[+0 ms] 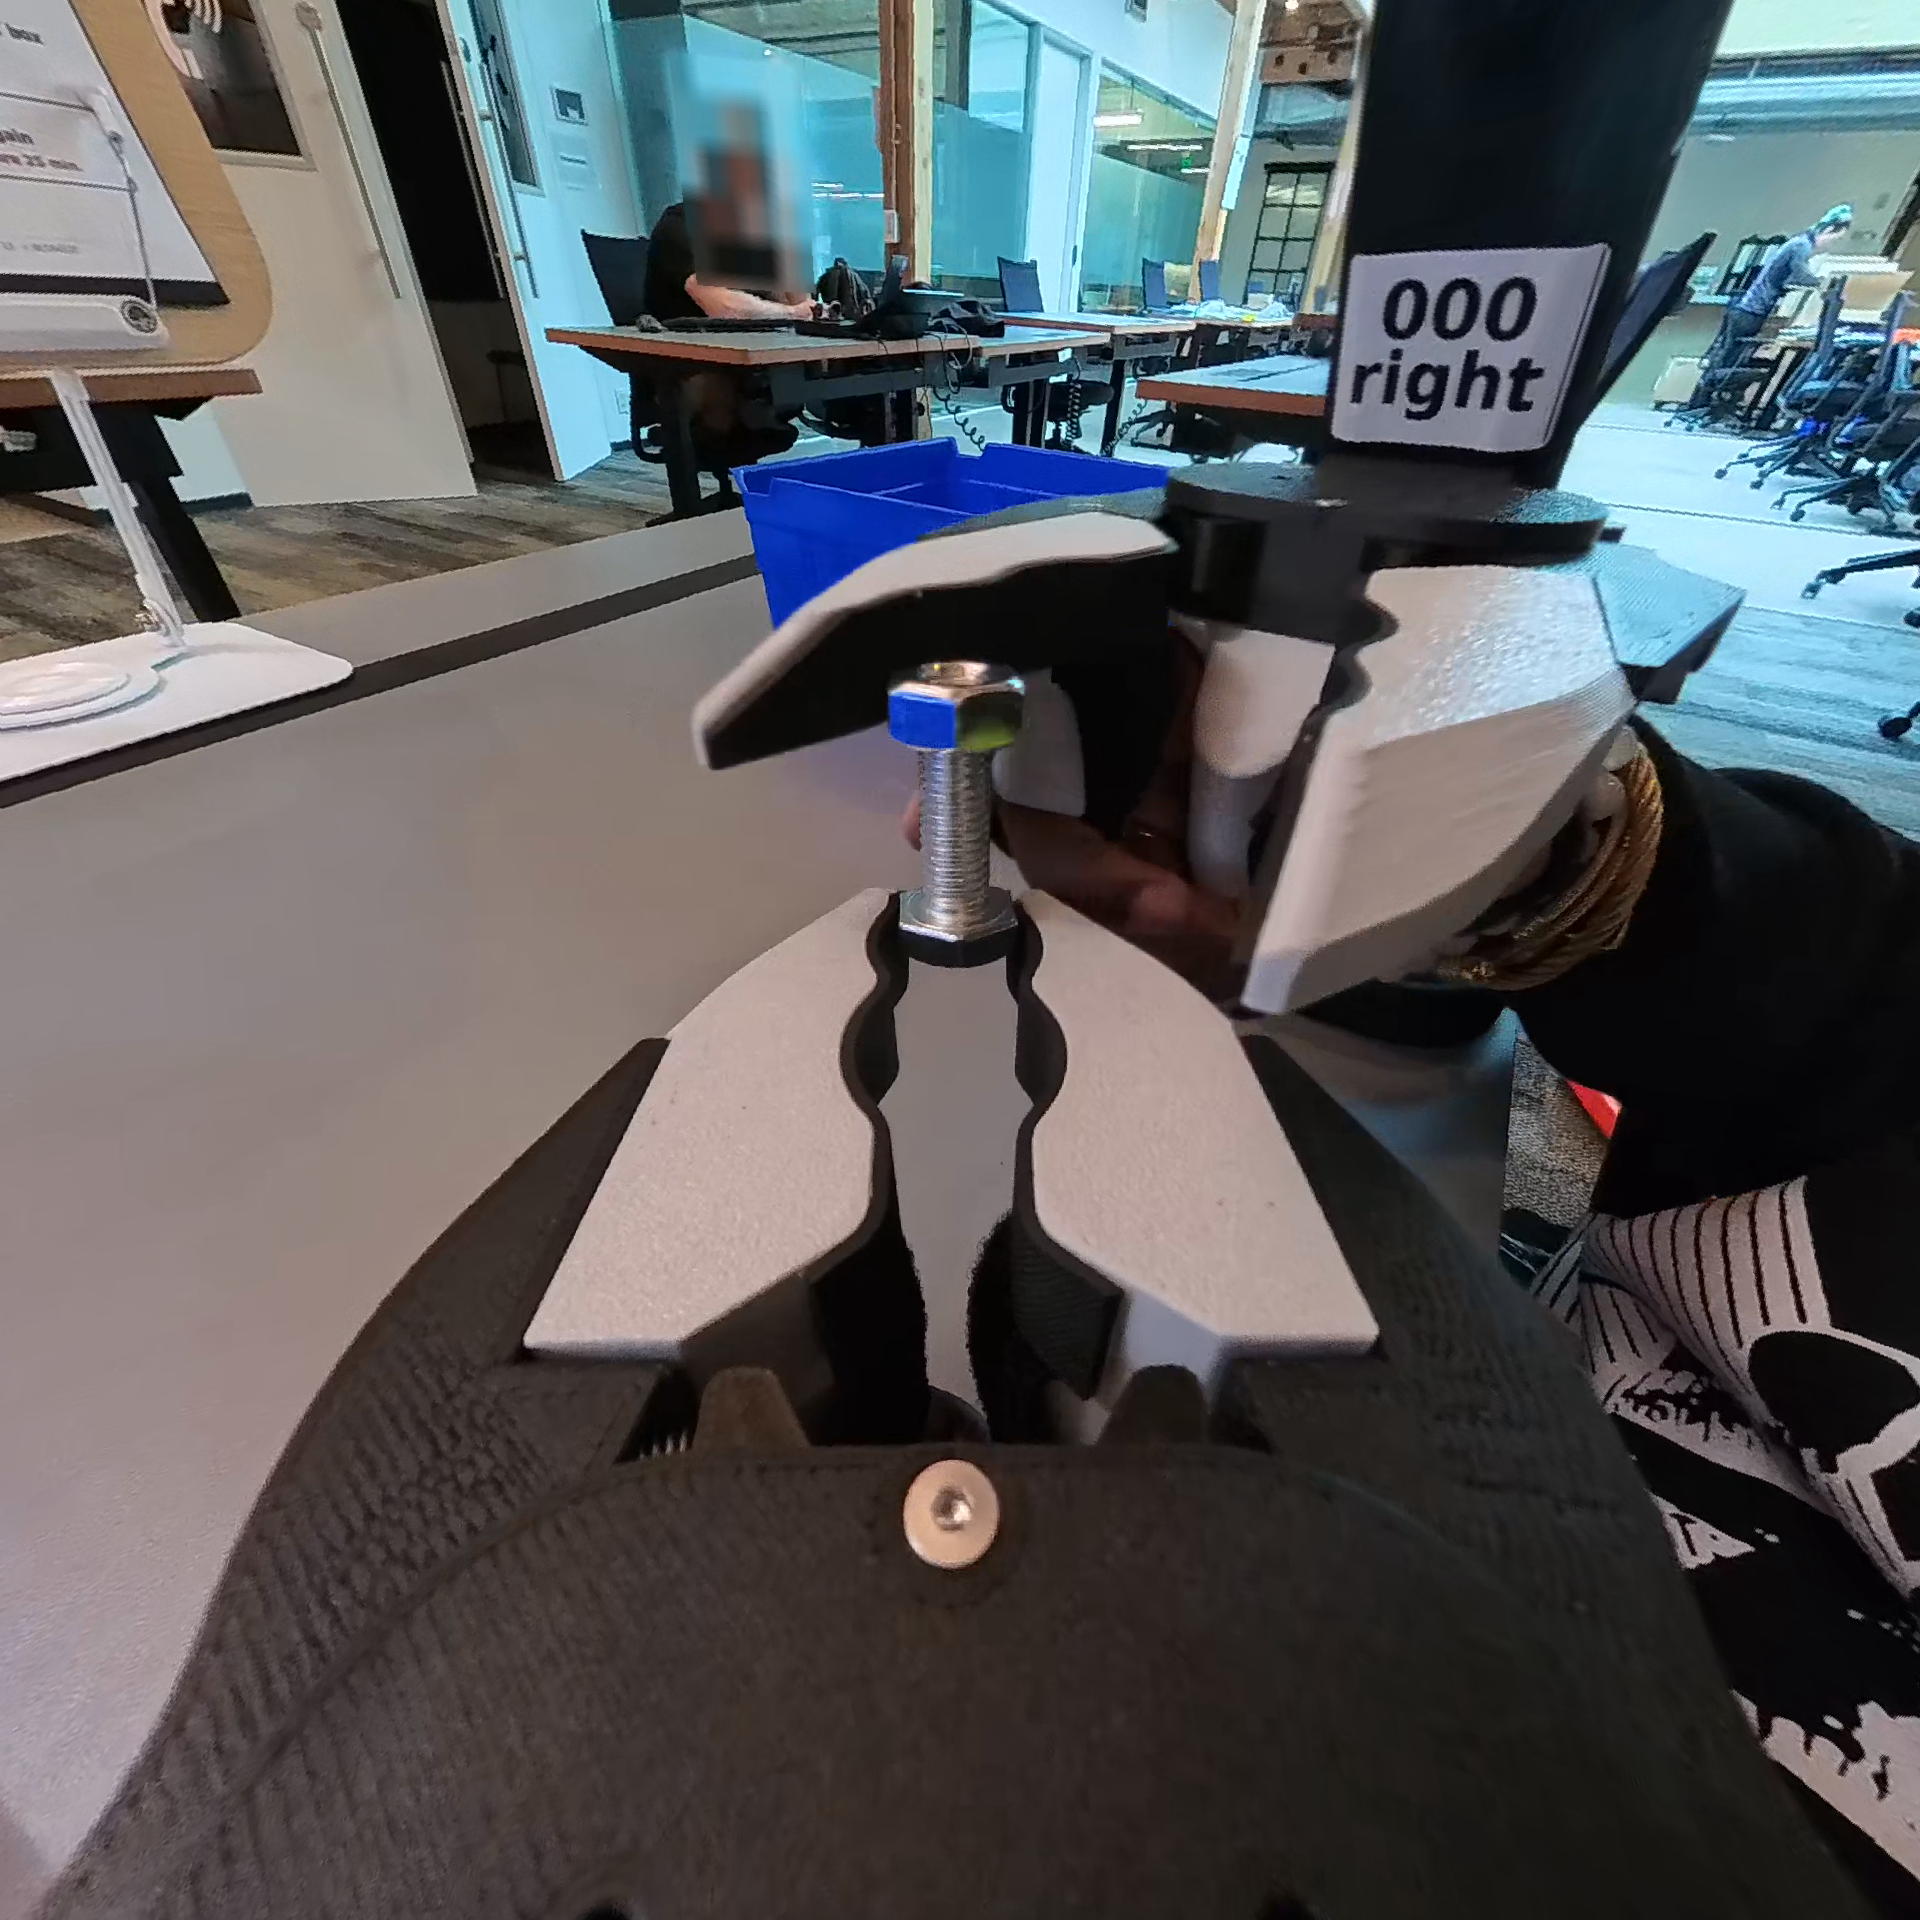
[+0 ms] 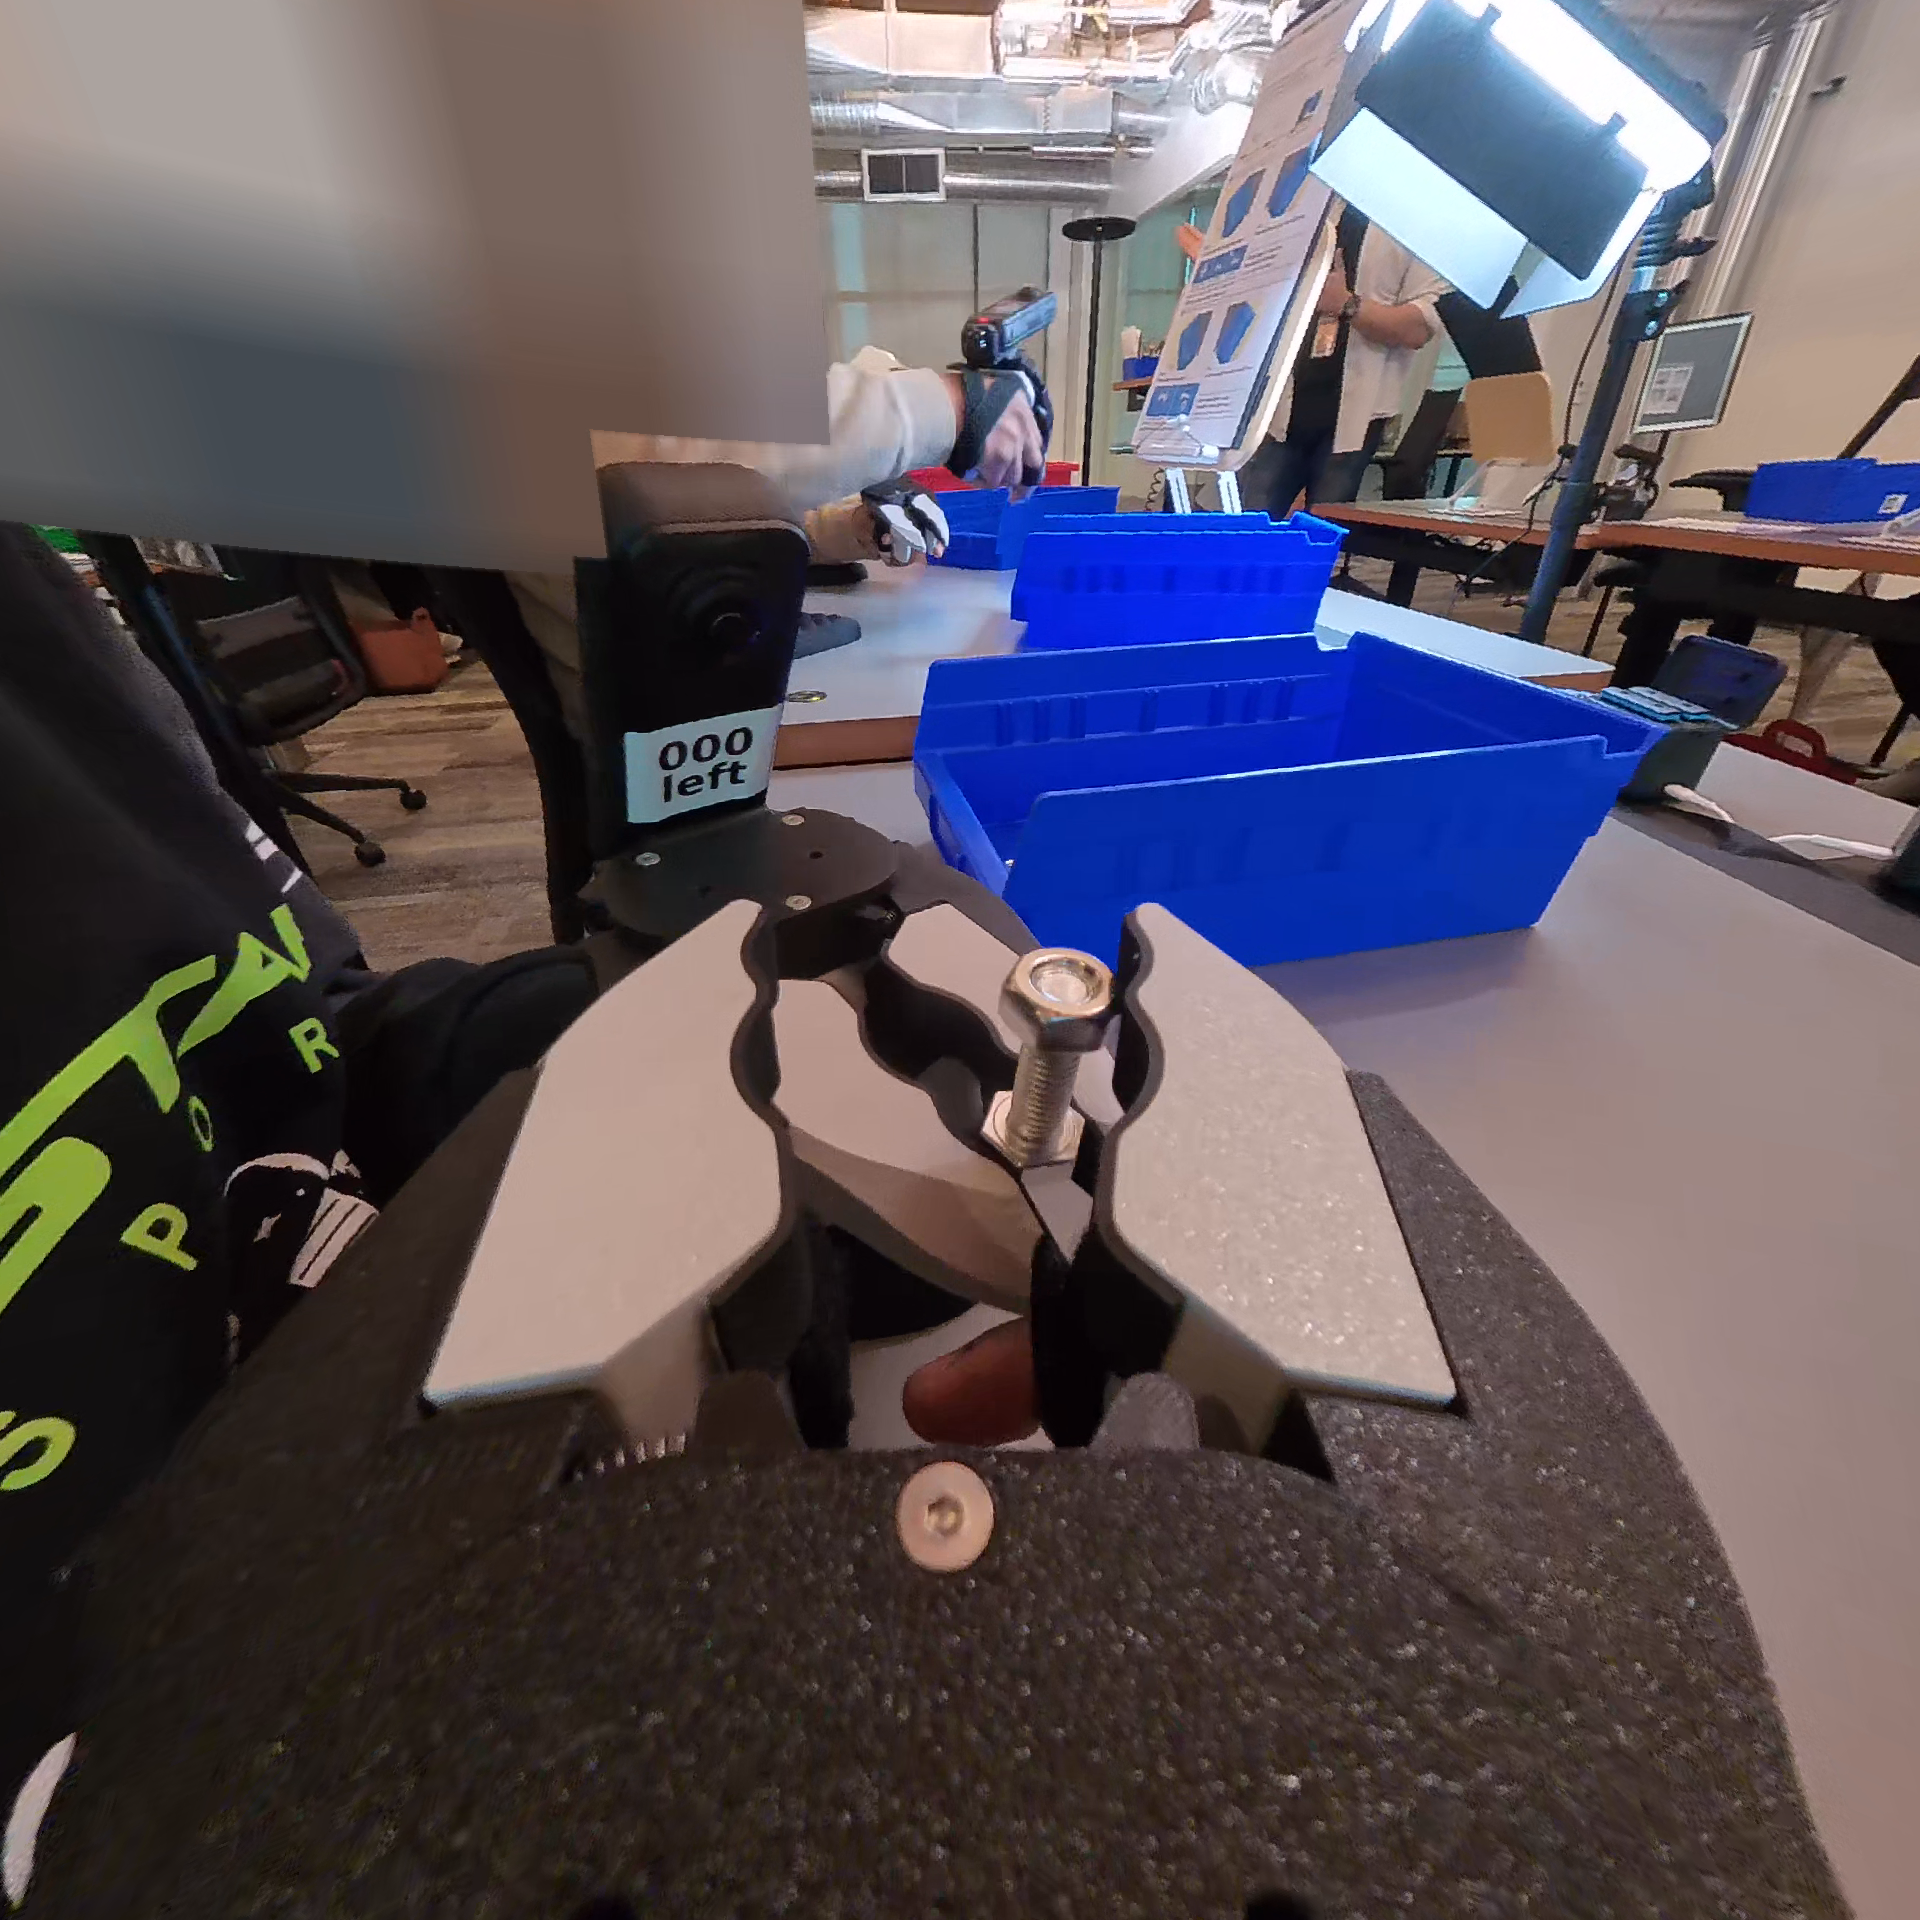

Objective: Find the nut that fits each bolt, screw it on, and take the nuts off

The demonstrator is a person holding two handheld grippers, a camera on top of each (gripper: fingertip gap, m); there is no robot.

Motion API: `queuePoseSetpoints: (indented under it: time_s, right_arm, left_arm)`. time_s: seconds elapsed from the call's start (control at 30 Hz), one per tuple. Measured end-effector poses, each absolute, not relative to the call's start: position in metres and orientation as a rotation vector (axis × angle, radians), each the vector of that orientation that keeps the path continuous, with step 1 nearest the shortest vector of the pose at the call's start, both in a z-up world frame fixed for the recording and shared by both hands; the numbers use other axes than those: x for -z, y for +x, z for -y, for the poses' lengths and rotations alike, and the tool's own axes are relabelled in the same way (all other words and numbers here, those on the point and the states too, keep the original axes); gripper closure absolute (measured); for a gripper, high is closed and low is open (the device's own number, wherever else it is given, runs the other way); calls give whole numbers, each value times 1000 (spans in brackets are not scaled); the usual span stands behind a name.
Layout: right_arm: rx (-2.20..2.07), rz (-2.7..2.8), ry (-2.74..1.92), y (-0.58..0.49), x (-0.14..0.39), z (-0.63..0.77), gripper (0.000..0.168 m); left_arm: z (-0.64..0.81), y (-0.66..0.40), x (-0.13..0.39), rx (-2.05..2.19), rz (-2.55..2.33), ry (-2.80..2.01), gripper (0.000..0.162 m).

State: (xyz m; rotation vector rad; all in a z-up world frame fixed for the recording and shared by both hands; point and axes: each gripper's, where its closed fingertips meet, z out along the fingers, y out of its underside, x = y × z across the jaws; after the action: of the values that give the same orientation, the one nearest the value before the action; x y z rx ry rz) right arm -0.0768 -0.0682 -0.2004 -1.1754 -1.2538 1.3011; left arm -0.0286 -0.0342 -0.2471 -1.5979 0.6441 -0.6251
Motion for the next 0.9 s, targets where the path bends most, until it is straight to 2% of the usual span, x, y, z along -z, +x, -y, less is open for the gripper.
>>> queuePoseSetpoints:
  time_s: [0.37, 0.43, 0.5, 0.6, 0.67, 0.77, 0.9]
  right_arm:
    - [-1280, 1200, -1200, -57, 199, 67, 115]
    - [-1282, 1192, -1210, -53, 198, 66, 124]
    - [-1327, 1208, -1188, -48, 196, 72, 141]
    - [-1334, 1200, -1185, -44, 196, 71, 141]
    - [-1313, 1180, -1190, -45, 197, 66, 136]
    - [-1298, 1144, -1197, -51, 197, 60, 112]
    - [-1285, 1191, -1200, -66, 203, 61, 101]
  left_arm:
    - [32, -33, 244, 640, -600, -1589, 144]
    - [32, -34, 244, 640, -597, -1588, 144]
    - [32, -35, 244, 643, -586, -1589, 144]
    - [32, -35, 244, 643, -589, -1590, 144]
    - [32, -34, 244, 640, -593, -1591, 144]
    - [32, -34, 244, 641, -598, -1588, 144]
    - [34, -30, 246, 632, -636, -1590, 144]
